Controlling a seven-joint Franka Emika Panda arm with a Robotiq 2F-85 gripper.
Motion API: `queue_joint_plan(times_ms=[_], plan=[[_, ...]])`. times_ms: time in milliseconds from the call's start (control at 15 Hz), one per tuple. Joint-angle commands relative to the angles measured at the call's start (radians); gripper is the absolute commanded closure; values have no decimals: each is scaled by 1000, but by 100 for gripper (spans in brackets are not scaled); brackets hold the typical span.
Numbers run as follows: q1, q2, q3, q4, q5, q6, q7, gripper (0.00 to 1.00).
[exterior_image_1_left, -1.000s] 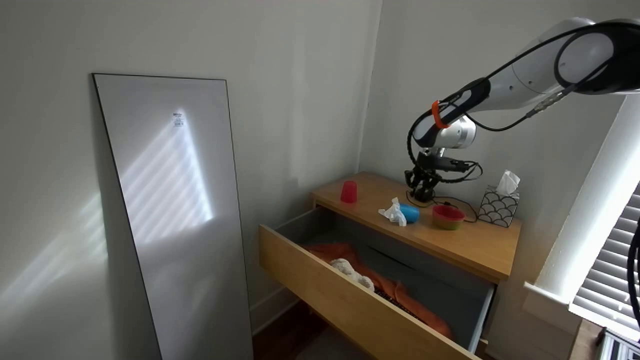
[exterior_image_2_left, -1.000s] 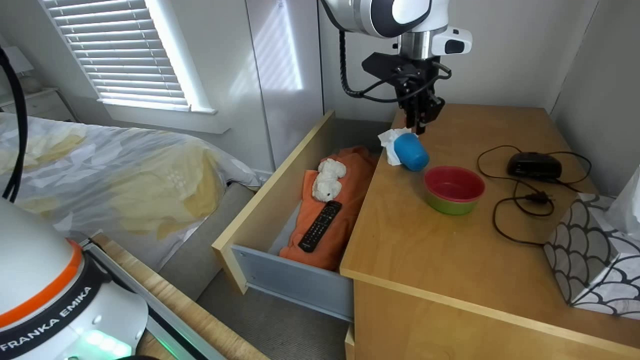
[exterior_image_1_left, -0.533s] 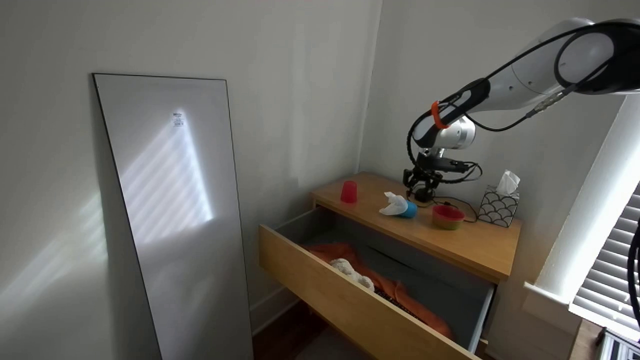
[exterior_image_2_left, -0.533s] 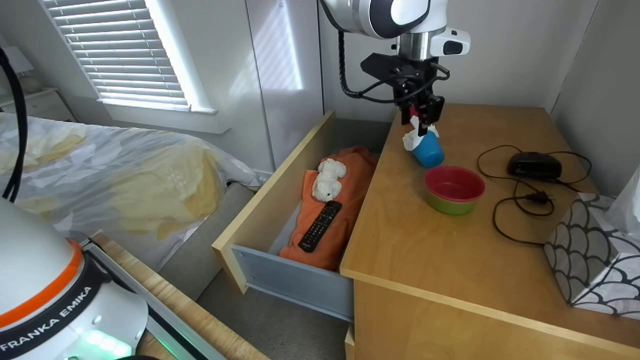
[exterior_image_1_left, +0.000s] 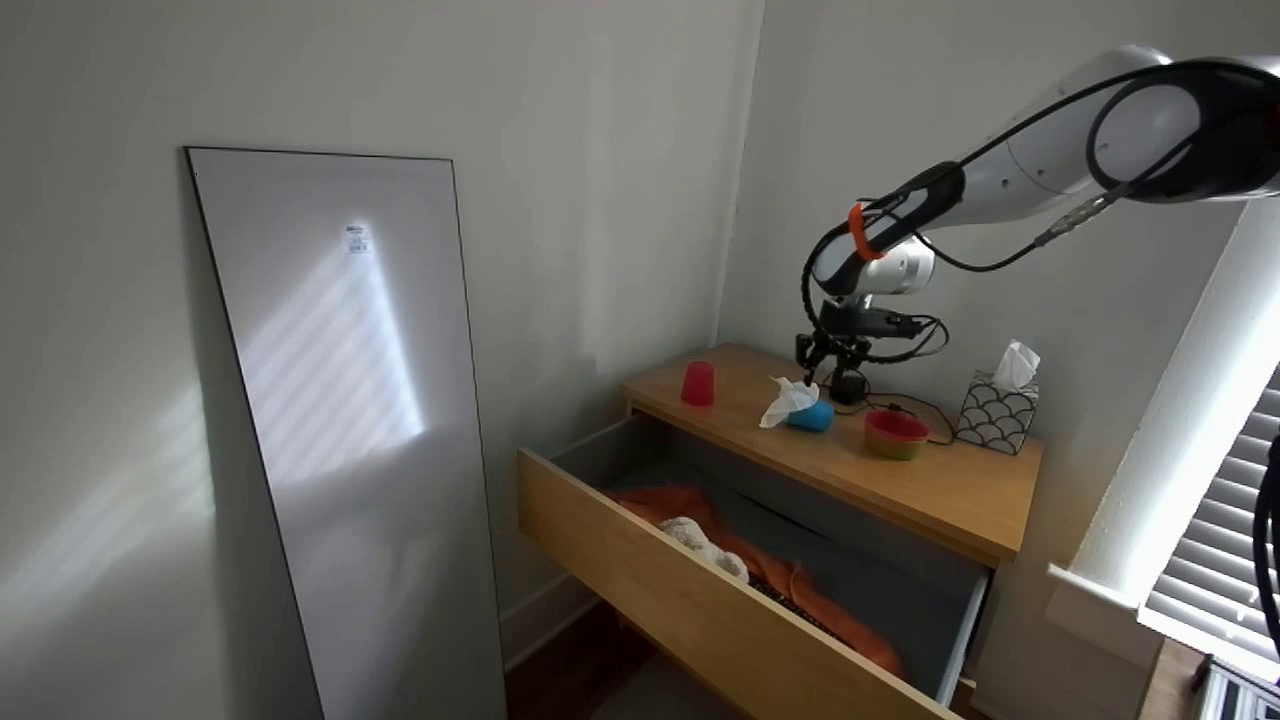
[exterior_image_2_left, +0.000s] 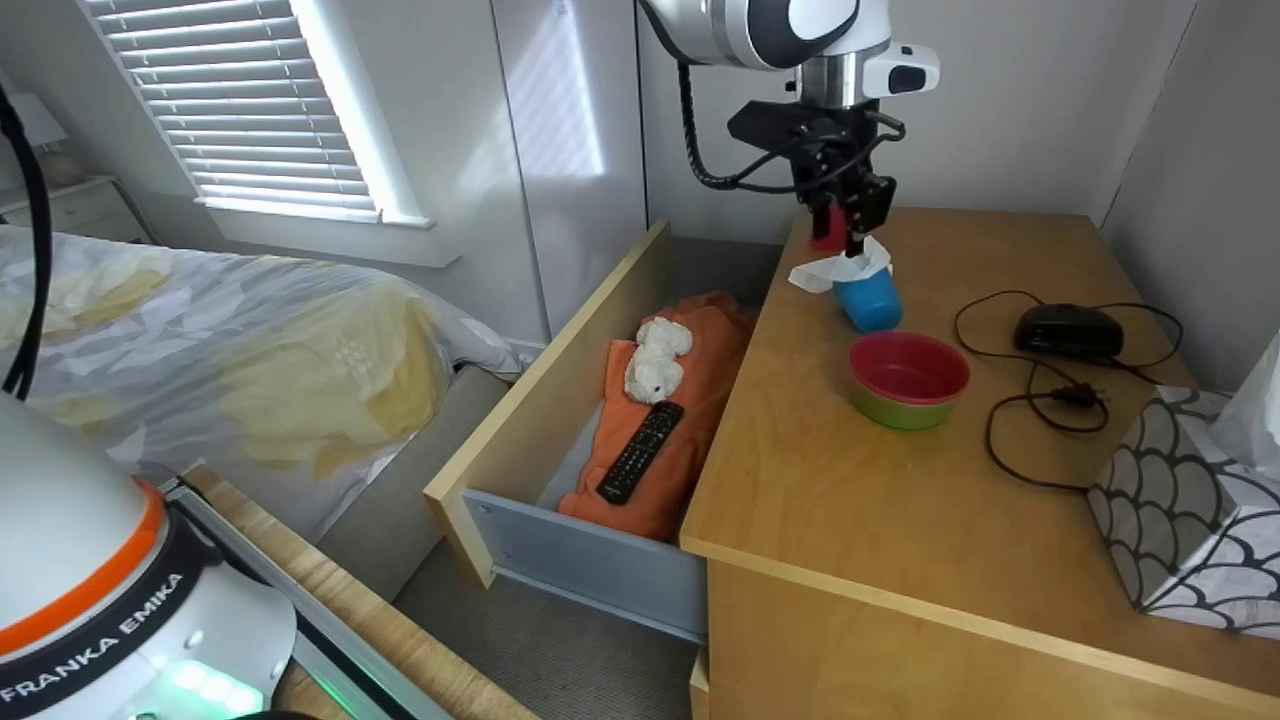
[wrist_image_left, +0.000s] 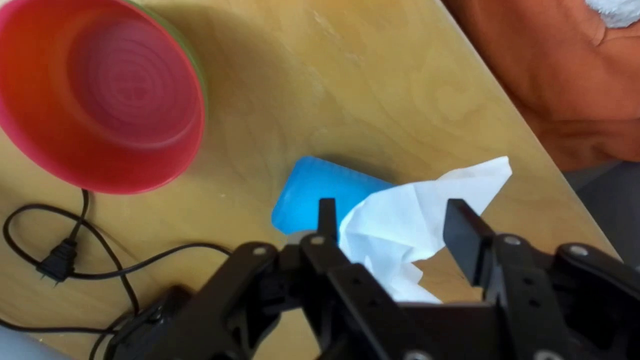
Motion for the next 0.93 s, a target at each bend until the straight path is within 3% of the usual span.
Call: queue_joint_plan(times_ms=[0,867], plan=[[24,88,-28,123,-55,-19,44,40],[47,294,-59,331,-99,-65,135,39]])
